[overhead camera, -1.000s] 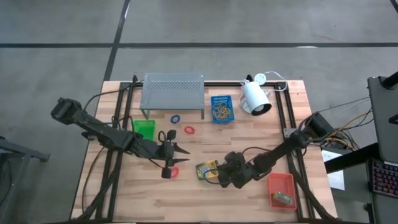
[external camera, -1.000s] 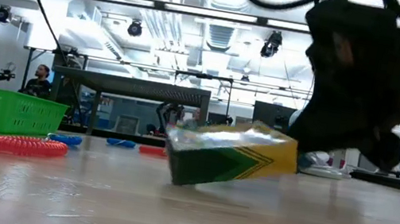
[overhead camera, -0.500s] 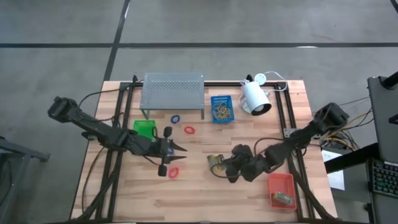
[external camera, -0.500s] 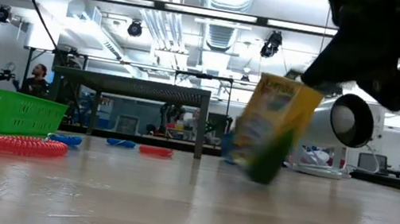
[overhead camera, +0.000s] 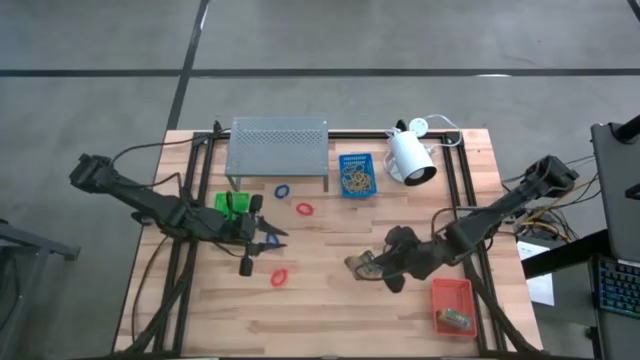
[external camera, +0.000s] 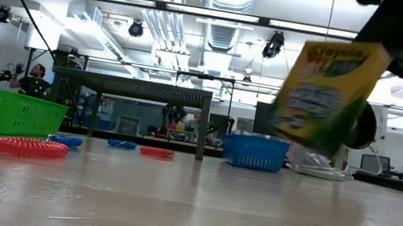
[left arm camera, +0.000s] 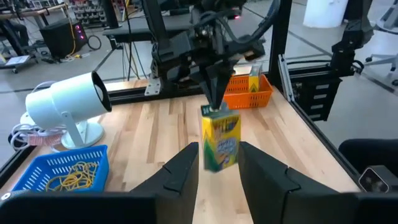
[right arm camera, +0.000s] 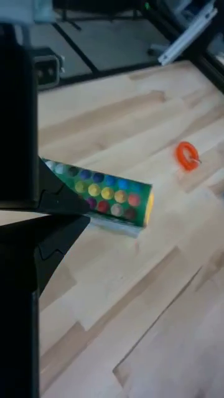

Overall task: Pick & Place Office Desk Supplies
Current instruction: Put the big crayon box into the orange bin

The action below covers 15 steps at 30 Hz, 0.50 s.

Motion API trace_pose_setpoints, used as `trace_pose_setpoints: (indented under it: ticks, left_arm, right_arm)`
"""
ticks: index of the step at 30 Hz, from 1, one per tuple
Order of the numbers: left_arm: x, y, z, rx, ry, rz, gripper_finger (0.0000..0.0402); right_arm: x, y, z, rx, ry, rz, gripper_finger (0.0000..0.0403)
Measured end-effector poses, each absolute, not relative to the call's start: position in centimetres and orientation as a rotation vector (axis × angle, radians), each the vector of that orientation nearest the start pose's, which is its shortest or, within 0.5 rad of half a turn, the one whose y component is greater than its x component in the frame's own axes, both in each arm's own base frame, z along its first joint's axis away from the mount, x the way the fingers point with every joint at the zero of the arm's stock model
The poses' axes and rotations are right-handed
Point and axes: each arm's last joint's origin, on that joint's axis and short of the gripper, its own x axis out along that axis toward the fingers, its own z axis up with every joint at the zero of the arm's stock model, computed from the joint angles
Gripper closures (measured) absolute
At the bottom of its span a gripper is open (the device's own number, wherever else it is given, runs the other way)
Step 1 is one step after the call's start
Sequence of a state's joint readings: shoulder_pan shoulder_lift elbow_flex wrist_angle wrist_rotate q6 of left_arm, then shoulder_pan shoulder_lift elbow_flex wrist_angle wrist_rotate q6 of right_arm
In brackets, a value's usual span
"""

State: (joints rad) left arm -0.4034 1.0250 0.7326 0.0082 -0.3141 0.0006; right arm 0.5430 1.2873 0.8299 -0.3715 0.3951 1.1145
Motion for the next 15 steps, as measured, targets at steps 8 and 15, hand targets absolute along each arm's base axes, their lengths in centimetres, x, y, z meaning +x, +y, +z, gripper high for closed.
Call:
trace_pose_setpoints:
  ticks: [8, 15]
  left_arm:
    - [21.1, -8.0, 28.3, 0.123, 0.327, -0.089, 0.0285]
    - [21.0, -8.0, 28.0, 0.128, 0.350, -0.089, 0.0285]
  right_arm:
    - [20.2, 11.2, 25.3, 0.699, 0.775, -0.193, 0.0395]
    - [18.0, 10.5, 26.3, 0.673, 0.925, -0.038, 0.0395]
